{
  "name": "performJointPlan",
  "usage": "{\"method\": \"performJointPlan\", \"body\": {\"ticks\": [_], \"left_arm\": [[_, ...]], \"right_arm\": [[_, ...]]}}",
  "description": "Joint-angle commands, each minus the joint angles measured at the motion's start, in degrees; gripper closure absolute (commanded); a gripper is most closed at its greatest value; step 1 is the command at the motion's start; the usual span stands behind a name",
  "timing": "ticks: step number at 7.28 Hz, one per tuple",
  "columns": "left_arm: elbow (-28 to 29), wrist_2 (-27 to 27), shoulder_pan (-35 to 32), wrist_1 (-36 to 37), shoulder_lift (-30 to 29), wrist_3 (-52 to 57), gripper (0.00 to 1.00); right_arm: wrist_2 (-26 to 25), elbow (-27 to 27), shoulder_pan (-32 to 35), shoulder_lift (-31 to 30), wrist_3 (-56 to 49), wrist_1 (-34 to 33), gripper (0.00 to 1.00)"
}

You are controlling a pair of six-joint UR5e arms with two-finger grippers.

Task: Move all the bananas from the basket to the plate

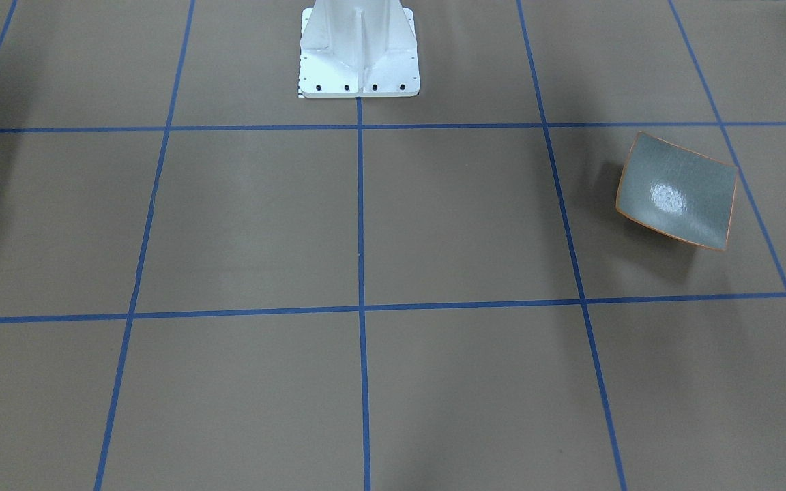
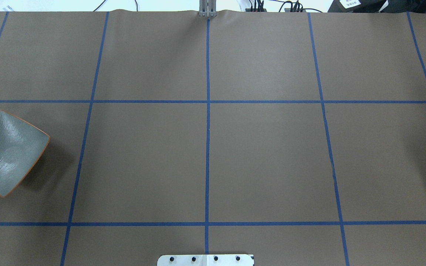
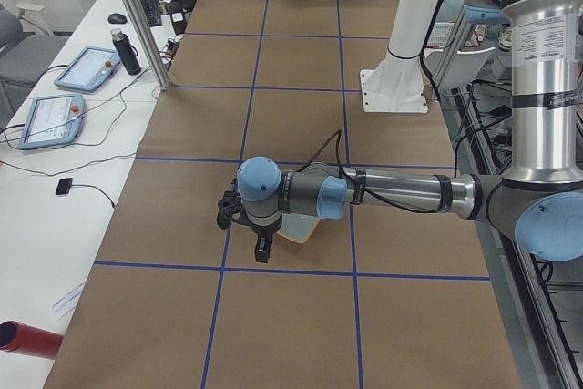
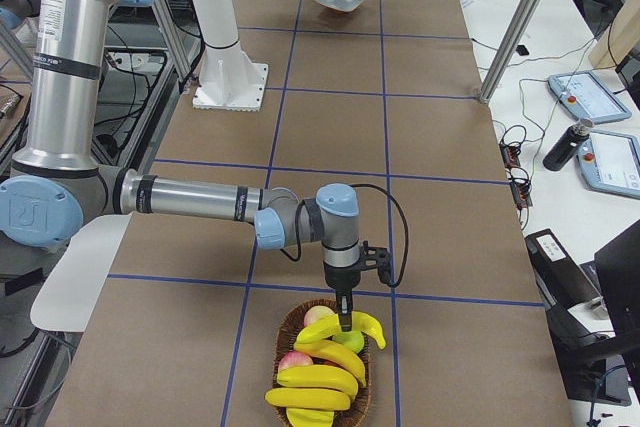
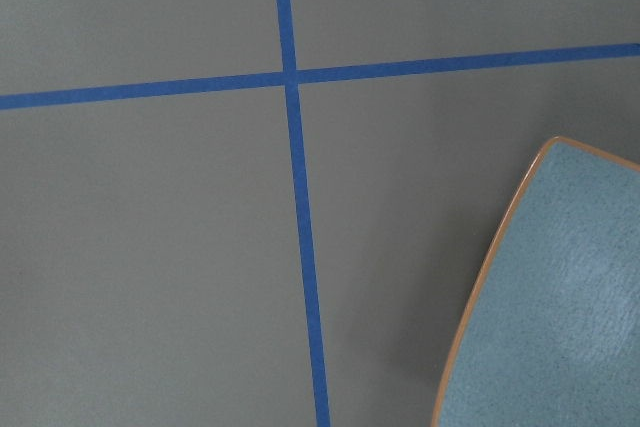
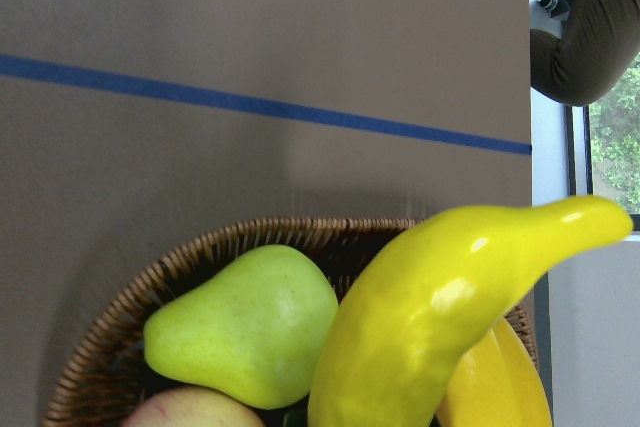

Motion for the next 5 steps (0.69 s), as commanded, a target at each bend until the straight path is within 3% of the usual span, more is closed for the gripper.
{"method": "performJointPlan", "body": {"ticks": [1, 2, 3, 4, 5], "left_arm": [[-0.3, -0.1, 0.0, -8.5, -1.0, -0.1, 0.0], [0.0, -0.1, 0.0, -17.7, -1.2, -0.1, 0.0], [0.7, 0.5, 0.0, -26.4, -1.2, -0.1, 0.0], [1.8, 0.6, 0.1, -32.2, -3.5, -0.1, 0.0], [4.1, 0.0, 1.2, -32.6, -8.6, -0.2, 0.0]], "right_arm": [[3.3, 0.5, -0.3, 7.9, 2.2, -0.2, 1.0], [6.7, 0.2, -0.7, 12.0, 3.9, -0.1, 1.0], [8.7, 0.5, -3.5, 14.5, 12.8, 0.1, 1.0], [8.5, 0.5, -8.6, 18.4, 24.0, 0.1, 1.0], [8.7, 1.0, -11.6, 21.2, 31.1, 0.1, 1.0]]}}
